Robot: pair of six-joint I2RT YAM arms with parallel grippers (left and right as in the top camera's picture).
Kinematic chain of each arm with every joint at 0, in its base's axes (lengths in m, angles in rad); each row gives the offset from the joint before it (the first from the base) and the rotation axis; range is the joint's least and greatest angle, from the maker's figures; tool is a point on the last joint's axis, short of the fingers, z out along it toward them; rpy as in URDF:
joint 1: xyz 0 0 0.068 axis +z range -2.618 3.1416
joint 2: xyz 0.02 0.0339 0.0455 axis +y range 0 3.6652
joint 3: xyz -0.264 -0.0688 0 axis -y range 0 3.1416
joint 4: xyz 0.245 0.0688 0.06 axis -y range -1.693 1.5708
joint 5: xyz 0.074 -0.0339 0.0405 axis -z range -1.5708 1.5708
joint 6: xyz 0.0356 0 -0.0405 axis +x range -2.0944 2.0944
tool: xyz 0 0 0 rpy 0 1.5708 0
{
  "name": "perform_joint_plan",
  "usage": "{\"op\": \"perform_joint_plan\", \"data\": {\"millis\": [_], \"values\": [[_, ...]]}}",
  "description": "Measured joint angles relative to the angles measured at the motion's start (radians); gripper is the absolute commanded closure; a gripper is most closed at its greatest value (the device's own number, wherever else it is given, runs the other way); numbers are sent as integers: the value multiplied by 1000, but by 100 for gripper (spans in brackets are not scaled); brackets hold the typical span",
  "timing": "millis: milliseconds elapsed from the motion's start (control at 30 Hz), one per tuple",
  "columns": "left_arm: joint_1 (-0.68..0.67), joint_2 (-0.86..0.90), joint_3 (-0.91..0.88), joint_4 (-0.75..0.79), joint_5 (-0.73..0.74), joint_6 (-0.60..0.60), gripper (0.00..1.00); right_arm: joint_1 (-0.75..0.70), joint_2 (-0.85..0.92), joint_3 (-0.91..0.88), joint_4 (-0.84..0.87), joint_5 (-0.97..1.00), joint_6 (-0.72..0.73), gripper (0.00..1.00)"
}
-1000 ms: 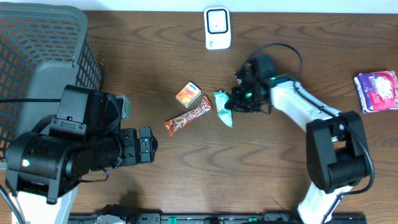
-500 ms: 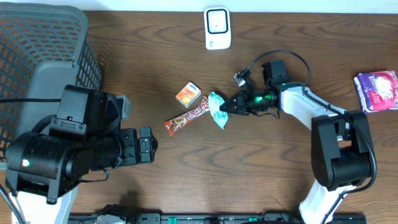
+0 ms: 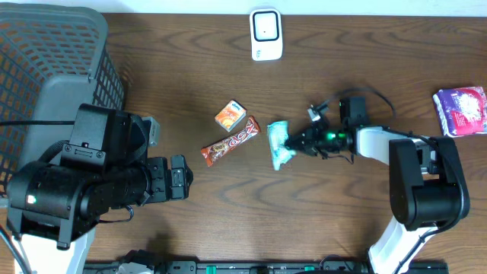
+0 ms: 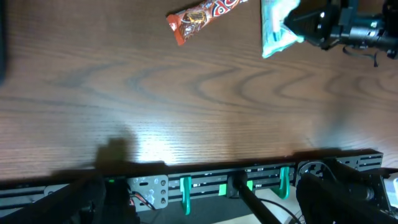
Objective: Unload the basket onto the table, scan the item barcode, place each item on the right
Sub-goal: 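Lift the mint-green packet and hold it under the white scanner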
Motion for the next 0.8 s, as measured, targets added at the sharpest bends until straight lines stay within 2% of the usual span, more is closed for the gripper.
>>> {"op": "perform_joint_plan", "data": {"millis": [200, 300, 367, 400, 467, 500, 633, 800], "values": [[0, 0, 0, 0, 0, 0, 2, -61, -3, -23, -72, 66, 28, 95], [0, 0, 0, 0, 0, 0, 2, -79, -26, -13, -159, 78, 6, 86], [0, 0, 0, 0, 0, 0, 2, -83, -59, -7, -235, 101, -24, 67], [0, 0, 0, 0, 0, 0, 2, -83, -78, -6, -253, 107, -38, 50], [0, 0, 0, 0, 0, 0, 2, -78, -143, -5, -277, 119, -52, 31], [0, 0, 0, 0, 0, 0, 2, -72, -180, -4, -278, 127, -64, 26], [0, 0, 0, 0, 0, 0, 2, -19, -292, 9, -272, 186, -66, 20], [0, 0, 0, 0, 0, 0, 2, 65, -315, 14, -267, 348, 16, 28]]}}
